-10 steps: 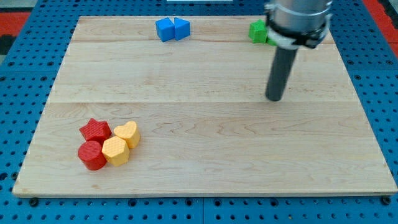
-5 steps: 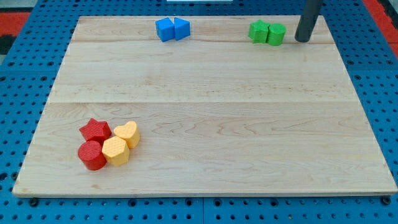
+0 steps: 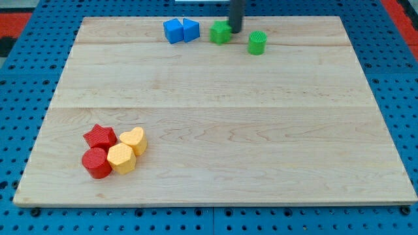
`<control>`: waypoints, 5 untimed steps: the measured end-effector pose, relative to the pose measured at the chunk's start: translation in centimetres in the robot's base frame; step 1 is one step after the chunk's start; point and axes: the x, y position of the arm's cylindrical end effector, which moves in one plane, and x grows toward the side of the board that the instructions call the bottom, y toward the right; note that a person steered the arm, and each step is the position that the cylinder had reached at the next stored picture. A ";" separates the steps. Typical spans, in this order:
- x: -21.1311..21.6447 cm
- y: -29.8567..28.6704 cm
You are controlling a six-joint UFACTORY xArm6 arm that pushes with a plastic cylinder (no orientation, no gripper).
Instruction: Move the green blocks into the blue blocks
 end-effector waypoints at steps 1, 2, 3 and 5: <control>-1.1 0.2; -2.9 6.9; -0.5 10.9; 5.4 6.4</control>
